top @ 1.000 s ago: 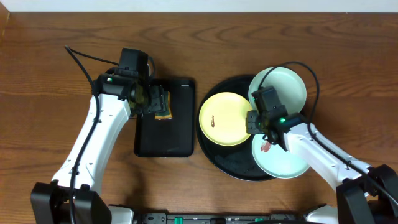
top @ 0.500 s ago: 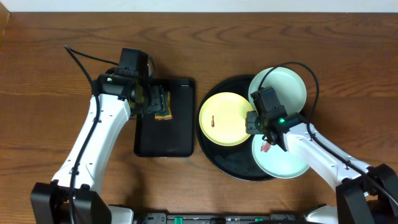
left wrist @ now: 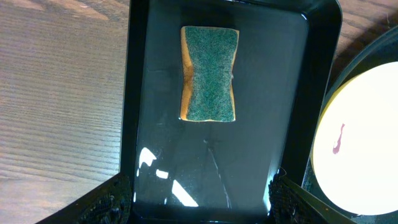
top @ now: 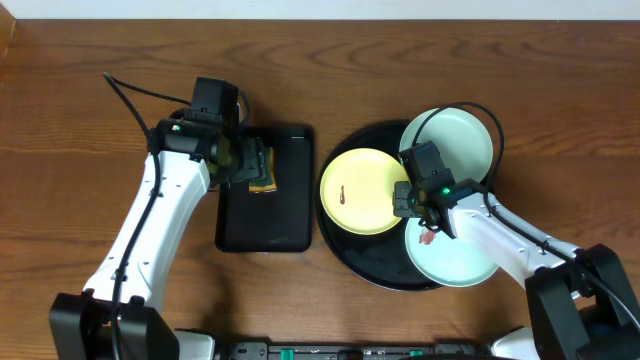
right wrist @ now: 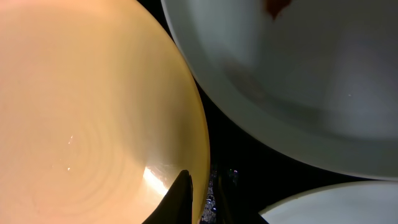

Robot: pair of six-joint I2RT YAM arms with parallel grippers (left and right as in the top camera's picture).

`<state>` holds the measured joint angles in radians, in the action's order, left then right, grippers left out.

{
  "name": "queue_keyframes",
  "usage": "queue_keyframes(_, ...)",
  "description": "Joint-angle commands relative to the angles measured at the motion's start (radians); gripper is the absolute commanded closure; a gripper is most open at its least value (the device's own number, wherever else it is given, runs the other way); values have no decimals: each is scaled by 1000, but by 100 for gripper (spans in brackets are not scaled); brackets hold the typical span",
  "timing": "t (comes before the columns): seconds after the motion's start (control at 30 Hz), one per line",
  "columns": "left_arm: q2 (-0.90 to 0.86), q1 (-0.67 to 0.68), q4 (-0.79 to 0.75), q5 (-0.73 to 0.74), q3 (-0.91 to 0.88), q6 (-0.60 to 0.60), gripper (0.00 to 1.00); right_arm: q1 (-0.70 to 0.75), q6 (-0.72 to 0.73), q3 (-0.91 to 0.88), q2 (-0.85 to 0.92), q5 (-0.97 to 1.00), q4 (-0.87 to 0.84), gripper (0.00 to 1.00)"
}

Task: Clean dirty plates on tray and stack at the side

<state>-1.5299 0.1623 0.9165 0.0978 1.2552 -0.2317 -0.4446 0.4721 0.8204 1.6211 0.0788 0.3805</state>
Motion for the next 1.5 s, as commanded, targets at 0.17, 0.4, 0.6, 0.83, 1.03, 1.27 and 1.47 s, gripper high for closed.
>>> queue_keyframes(0.17, -2, 3, 4, -14, -3, 5, 28, -7, 6, -5, -1, 11, 1, 88)
queue_keyframes(0.4, -2, 3, 0, -13, -3, 5, 28, -7, 6, -5, 2, 15, -1, 88)
queue_keyframes(0.6, -2, 3, -3, -14, -3, 5, 28, -7, 6, -5, 2, 15, -3, 87)
queue_keyframes(0.83, -2, 3, -3, -13, -3, 5, 28, -7, 6, -5, 2, 18, -3, 86)
queue_keyframes(1.03, -2, 3, -3, -14, -4, 5, 27, -7, 6, -5, 2, 19, -3, 85)
queue_keyframes(1.27, -2, 3, -3, -14, -4, 5, 27, -7, 6, -6, 3, 22, -5, 87)
queue_keyframes(1.47, -2, 3, -3, -14, -5, 5, 27, -7, 6, -9, 3, 23, -11, 85)
